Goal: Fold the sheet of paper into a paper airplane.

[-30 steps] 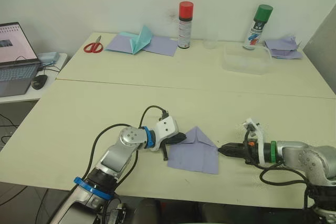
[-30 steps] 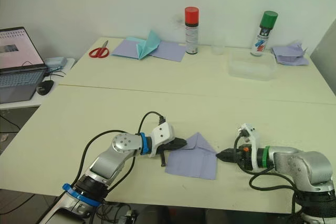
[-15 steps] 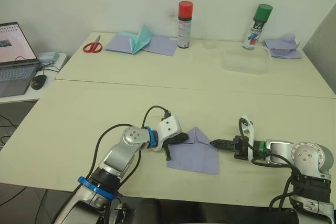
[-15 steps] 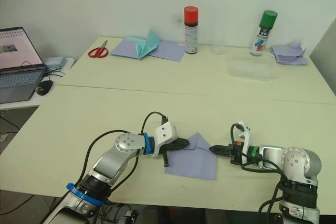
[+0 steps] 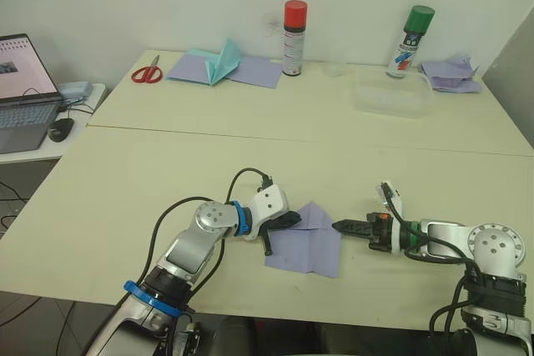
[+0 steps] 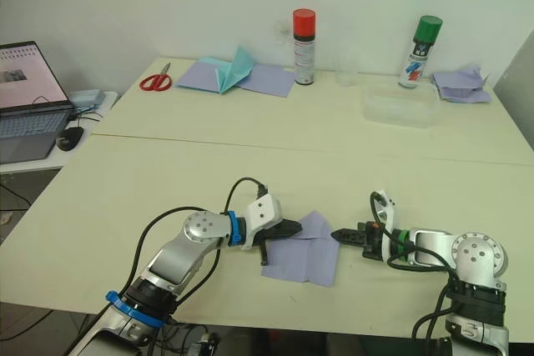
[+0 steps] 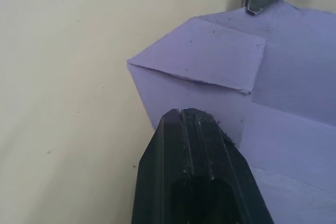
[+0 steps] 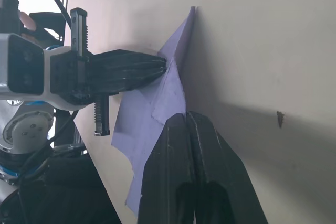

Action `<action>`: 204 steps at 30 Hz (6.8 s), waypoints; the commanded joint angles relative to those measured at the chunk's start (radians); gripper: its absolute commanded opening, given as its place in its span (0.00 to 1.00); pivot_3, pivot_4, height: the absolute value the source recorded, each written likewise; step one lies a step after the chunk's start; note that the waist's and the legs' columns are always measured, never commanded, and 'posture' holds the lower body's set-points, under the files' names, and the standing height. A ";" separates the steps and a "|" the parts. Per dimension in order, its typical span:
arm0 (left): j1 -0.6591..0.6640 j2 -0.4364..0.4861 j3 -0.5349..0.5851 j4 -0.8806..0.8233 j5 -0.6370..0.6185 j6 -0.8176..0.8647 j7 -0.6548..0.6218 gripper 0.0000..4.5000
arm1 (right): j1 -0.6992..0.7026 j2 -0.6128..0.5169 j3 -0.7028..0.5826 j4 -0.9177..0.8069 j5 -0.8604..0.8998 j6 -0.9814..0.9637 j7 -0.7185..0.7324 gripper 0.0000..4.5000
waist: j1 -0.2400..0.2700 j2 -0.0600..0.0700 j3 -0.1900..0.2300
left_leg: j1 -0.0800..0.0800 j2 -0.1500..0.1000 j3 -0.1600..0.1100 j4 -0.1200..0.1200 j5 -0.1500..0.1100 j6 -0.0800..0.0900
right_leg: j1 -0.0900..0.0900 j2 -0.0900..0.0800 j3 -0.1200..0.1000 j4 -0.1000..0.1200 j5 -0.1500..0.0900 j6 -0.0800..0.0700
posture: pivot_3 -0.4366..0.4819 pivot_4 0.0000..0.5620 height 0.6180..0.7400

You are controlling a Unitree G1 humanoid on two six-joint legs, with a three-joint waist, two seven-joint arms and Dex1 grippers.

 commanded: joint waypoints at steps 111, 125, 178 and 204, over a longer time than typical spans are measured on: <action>-0.003 0.219 -0.038 -0.091 -0.021 0.107 -0.115 0.00 | 0.073 -0.181 0.685 -0.247 -0.601 -0.827 0.556 0.00 | 0.002 -0.008 0.005 | -0.009 0.000 0.000 0.001 0.001 0.001 | -0.011 -0.002 -0.001 0.000 0.001 -0.001 | 0.48 0.27 1.00; 0.018 0.215 -0.056 -0.023 0.029 0.047 -0.133 0.00 | 0.109 -0.108 0.686 -0.034 -0.890 -1.098 0.531 0.00 | -0.005 -0.008 0.004 | 0.001 0.002 0.001 0.001 0.002 0.001 | -0.004 0.000 0.000 0.003 0.000 0.000 | 0.48 0.27 1.00; -0.014 0.206 -0.062 0.078 0.075 -0.030 -0.172 0.00 | 0.147 -0.317 0.777 -0.159 -1.002 -1.143 0.956 0.00 | 0.001 -0.004 0.000 | 0.008 0.001 0.001 -0.004 0.002 0.001 | 0.005 -0.003 -0.002 0.000 -0.003 -0.005 | 0.48 0.27 1.00; -0.259 0.244 0.132 0.248 -0.079 -0.155 -0.332 0.51 | 0.084 -0.164 0.800 -0.057 -1.093 -1.146 0.749 0.00 | -0.003 -0.008 0.008 | 0.004 0.001 0.001 -0.004 0.002 0.001 | -0.001 -0.002 -0.002 0.001 -0.003 -0.004 | 0.48 0.27 1.00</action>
